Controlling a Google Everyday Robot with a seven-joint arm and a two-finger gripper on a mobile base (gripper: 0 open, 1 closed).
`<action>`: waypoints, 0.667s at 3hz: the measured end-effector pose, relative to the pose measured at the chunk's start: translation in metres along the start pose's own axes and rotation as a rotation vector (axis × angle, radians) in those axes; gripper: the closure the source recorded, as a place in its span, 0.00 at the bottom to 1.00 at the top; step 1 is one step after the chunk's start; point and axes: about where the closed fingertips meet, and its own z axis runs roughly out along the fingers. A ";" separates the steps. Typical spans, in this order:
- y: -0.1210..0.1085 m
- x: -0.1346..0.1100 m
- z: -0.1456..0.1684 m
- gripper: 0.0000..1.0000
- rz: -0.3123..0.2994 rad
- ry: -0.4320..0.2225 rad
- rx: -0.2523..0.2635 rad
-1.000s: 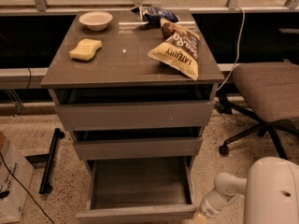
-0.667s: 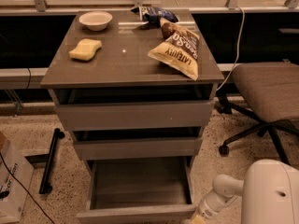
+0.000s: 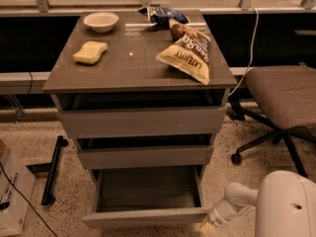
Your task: Close bottom drawer
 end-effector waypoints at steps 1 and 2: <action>-0.002 -0.001 0.004 1.00 0.016 -0.016 0.034; -0.017 -0.034 0.011 1.00 -0.056 -0.056 0.111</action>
Offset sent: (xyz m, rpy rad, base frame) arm 0.0863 0.0520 -0.0041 -0.0174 -0.3301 0.0201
